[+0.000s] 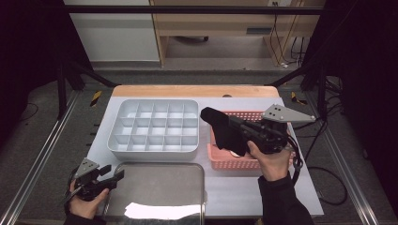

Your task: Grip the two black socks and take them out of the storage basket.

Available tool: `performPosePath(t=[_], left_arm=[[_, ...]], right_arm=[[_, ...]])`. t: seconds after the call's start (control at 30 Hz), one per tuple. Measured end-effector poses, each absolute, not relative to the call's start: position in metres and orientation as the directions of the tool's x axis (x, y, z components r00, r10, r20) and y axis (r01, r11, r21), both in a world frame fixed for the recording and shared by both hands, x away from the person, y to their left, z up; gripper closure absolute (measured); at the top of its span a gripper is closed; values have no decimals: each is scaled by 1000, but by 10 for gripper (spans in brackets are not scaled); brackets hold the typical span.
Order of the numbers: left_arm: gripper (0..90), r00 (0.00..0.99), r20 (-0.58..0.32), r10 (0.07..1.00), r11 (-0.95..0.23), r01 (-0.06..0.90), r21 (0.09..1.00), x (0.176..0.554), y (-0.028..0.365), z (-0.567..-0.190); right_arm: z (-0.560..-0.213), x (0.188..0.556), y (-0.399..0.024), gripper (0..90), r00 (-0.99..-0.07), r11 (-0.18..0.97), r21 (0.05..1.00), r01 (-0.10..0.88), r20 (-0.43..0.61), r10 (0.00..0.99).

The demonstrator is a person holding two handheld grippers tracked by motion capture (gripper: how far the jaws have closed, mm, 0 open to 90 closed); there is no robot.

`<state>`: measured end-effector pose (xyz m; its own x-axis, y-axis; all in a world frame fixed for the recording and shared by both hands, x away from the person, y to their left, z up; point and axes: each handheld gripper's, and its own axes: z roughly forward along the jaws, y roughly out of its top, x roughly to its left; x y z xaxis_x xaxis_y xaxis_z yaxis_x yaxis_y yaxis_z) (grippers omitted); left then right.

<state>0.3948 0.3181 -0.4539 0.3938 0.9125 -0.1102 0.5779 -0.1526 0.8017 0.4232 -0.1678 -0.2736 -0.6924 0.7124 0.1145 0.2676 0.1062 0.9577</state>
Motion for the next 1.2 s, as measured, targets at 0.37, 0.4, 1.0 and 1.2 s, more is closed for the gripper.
performPosePath(t=[0.37,0.4,1.0,1.2], left_arm=[[377,394,-110,913,-153,578,802,395,318,-454],[377,394,-109,913,-153,577,802,395,317,-454],[362,388,-111,915,-145,573,807,394,318,-453],[355,388,-107,916,-148,573,806,394,318,-453]], right_arm=[[-290,399,-141,890,-760,148,949,279,124,638],[-292,397,-137,890,-768,159,947,280,121,630],[-363,391,-70,890,-838,326,862,388,183,513],[-396,397,-51,889,-840,386,811,440,220,496]])
